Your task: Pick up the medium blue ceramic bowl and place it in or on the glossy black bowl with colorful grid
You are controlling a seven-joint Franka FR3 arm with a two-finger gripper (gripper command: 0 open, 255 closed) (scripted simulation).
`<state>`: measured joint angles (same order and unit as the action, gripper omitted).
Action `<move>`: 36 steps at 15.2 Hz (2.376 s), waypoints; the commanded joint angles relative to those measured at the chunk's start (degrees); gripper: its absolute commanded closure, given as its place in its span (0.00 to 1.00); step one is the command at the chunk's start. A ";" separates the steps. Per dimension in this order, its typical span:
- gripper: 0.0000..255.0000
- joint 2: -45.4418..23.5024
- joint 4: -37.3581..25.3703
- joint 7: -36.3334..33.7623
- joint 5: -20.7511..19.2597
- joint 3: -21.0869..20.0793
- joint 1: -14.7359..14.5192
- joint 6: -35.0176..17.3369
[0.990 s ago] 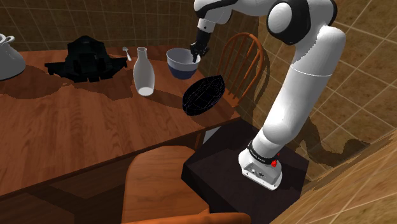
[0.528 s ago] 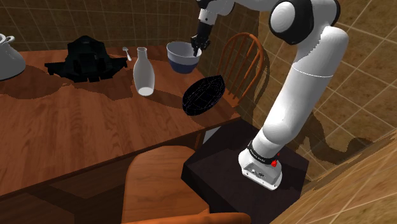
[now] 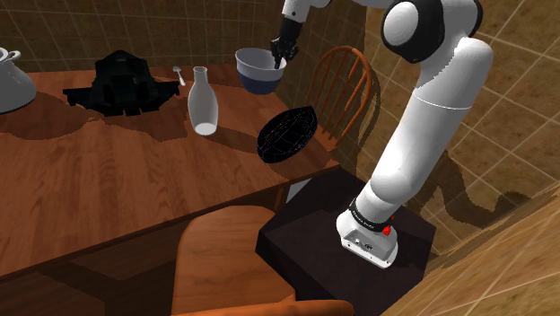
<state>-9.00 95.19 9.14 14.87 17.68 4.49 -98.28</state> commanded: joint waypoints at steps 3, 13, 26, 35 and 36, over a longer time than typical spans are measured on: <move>1.00 6.97 7.13 0.11 -2.12 0.45 -0.14 -0.50; 1.00 28.96 26.55 0.34 -9.35 1.14 2.39 1.13; 1.00 31.56 36.69 1.97 -10.41 1.80 3.36 -6.32; 1.00 29.93 41.48 3.33 -10.01 2.42 3.32 -12.57; 1.00 29.92 41.48 3.34 -10.01 2.42 3.32 -12.57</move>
<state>21.02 136.65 12.44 4.81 20.09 7.83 -110.67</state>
